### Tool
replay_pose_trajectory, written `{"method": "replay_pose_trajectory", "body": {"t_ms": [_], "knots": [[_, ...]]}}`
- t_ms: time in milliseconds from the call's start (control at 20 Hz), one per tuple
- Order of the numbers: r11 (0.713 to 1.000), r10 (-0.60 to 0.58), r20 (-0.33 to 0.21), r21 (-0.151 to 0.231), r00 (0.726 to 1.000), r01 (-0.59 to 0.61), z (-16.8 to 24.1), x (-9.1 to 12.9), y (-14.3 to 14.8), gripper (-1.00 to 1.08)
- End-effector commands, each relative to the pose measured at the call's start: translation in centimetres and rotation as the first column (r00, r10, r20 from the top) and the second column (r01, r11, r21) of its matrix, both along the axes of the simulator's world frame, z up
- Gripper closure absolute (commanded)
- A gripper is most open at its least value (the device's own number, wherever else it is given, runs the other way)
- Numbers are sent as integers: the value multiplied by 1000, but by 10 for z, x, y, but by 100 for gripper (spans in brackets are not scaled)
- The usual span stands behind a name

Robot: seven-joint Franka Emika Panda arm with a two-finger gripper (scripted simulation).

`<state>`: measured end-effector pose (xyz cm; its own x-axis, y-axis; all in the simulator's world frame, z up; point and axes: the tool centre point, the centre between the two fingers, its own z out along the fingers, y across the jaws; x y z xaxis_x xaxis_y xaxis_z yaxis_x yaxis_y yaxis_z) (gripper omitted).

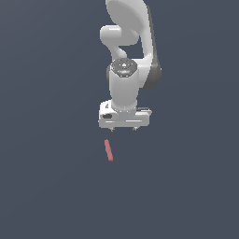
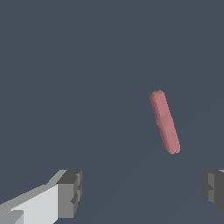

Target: Pick up the object and move it to a goal position.

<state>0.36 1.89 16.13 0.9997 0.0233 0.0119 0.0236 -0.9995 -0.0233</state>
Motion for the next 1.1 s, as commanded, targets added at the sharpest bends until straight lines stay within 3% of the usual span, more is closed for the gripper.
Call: {"method": "replay_pose_trajectory", "body": {"t_ms": [0, 450, 1050], "knots": [[1000, 0, 0, 0, 1000, 0, 0, 0, 0, -92], [1000, -24, 9, 3, 1000, 24, 16, 6, 3, -92], [1000, 12, 8, -3, 1000, -12, 4, 10, -5, -92]]}}
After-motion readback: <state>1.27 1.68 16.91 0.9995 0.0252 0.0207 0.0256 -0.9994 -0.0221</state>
